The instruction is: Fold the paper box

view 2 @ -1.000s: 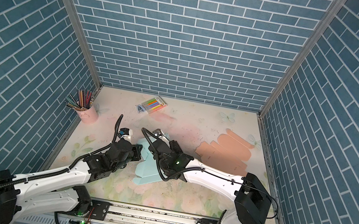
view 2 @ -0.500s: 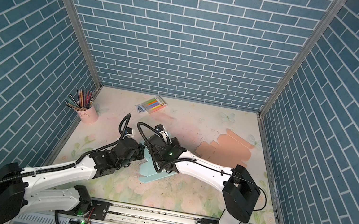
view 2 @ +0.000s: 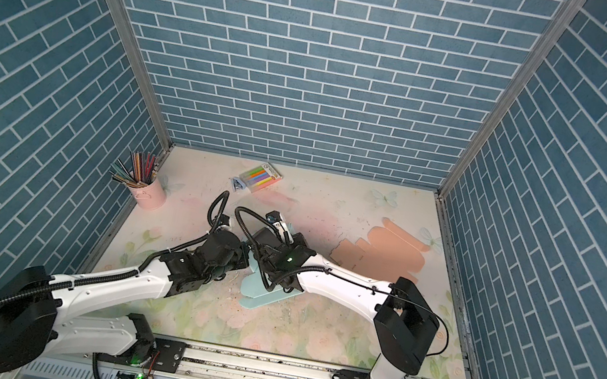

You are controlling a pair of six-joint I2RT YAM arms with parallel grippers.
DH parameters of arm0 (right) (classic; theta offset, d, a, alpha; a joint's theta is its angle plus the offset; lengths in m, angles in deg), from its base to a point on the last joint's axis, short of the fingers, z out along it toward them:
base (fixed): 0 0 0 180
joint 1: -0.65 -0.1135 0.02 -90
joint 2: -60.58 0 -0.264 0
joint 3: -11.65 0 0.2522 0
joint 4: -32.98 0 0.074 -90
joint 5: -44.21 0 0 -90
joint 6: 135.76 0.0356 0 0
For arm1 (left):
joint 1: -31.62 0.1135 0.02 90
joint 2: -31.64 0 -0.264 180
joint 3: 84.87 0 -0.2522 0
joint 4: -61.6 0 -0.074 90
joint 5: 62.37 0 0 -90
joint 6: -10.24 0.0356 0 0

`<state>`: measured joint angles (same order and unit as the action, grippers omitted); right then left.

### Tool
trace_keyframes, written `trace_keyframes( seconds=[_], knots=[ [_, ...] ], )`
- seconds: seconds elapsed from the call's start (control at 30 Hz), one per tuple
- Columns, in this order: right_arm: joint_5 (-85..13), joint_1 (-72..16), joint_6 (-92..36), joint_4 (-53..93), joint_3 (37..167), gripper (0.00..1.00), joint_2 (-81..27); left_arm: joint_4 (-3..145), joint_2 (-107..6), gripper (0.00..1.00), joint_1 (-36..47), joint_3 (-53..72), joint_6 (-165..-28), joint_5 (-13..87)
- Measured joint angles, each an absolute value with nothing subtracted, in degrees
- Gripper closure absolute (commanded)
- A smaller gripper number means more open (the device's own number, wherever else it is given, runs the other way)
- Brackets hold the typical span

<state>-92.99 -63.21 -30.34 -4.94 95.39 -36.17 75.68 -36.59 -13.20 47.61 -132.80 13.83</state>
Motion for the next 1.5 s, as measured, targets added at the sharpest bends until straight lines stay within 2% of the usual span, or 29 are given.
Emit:
trace_keyframes(
  seconds=[0.03,0.3,0.43,0.7,0.9,1.17,1.5],
  knots=[
    [-93.0,-63.2,-30.0,-4.6,95.4,1.0,-36.2,75.7,-36.6,1.0,-13.2,47.6,-132.9,13.8],
    [-93.1,-63.2,-29.5,-2.8,94.1,1.0,-35.6,75.5,-36.6,1.0,-13.2,47.6,-132.8,13.5],
    [-93.2,-63.3,-29.5,-2.2,92.9,0.88,-34.2,74.3,-36.3,1.0,-13.4,48.1,-132.8,13.6],
    [-93.3,-64.4,-29.7,-1.0,90.4,0.75,-32.2,71.9,-34.3,1.0,-14.0,49.7,-132.4,13.7],
    [-91.3,-65.4,-29.7,0.2,88.3,0.52,-28.6,69.6,-34.2,1.0,-14.2,49.8,-131.4,13.3],
    [-78.7,-66.0,-32.0,10.4,78.3,0.31,-11.6,65.5,-34.6,1.0,-14.4,49.8,-125.6,13.5],
    [-57.8,-64.2,-38.5,17.3,74.8,0.27,-1.1,59.7,-32.5,1.0,-13.2,54.1,-110.4,16.9]
  ],
)
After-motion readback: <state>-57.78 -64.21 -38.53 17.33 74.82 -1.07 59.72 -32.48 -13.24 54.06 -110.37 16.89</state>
